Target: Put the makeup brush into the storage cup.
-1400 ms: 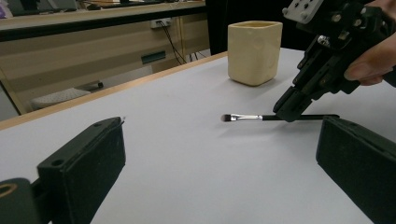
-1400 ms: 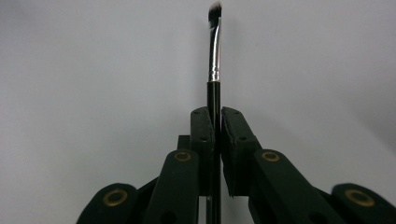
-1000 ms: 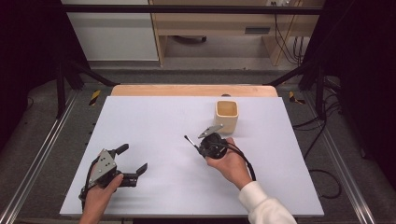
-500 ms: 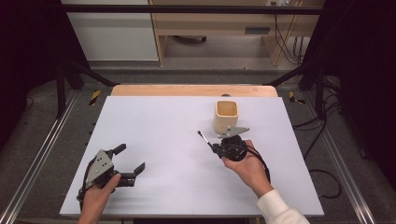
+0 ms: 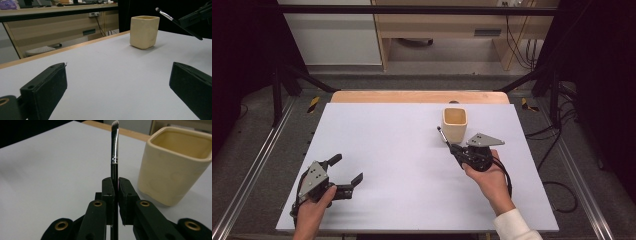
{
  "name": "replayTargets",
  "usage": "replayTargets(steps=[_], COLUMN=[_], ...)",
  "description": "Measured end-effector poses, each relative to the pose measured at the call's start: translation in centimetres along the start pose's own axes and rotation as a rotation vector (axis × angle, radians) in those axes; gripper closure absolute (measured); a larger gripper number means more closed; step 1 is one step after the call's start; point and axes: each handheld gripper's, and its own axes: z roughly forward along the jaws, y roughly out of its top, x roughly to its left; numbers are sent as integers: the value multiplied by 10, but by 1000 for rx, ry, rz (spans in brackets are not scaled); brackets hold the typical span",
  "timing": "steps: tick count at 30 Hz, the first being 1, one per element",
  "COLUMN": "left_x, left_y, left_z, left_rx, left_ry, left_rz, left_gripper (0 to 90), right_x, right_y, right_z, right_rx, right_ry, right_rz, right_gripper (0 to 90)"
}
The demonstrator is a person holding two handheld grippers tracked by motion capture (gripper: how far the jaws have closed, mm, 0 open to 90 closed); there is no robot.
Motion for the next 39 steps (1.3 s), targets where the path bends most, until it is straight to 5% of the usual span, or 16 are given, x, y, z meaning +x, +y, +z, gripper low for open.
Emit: replayTargets(steps=[4,10,16,26,39], left_x=[-1,-3,-5,-5,-8], left_y=[0,0,1,1,0], left_z=[1,2,2,3,7], left_rx=[2,6,-2,-2,7], left_ry=[-4,-11,-15,-26,-40], left_rz=[0,2,-2,7,11], left_gripper=[11,11,11,11,11], right_x=[-5,-5,-4,5,6], right_y=[-5,-10,-17,-18,-19], right_z=[-1,-6,-6,-5,-6], right_rx=[-93,-135,-159,-184,-237], right_ry=[-39,-67,-60,-83,-107], right_rz=[-10,-27,-15,-90,-109], right_gripper=[839,839,839,839,839])
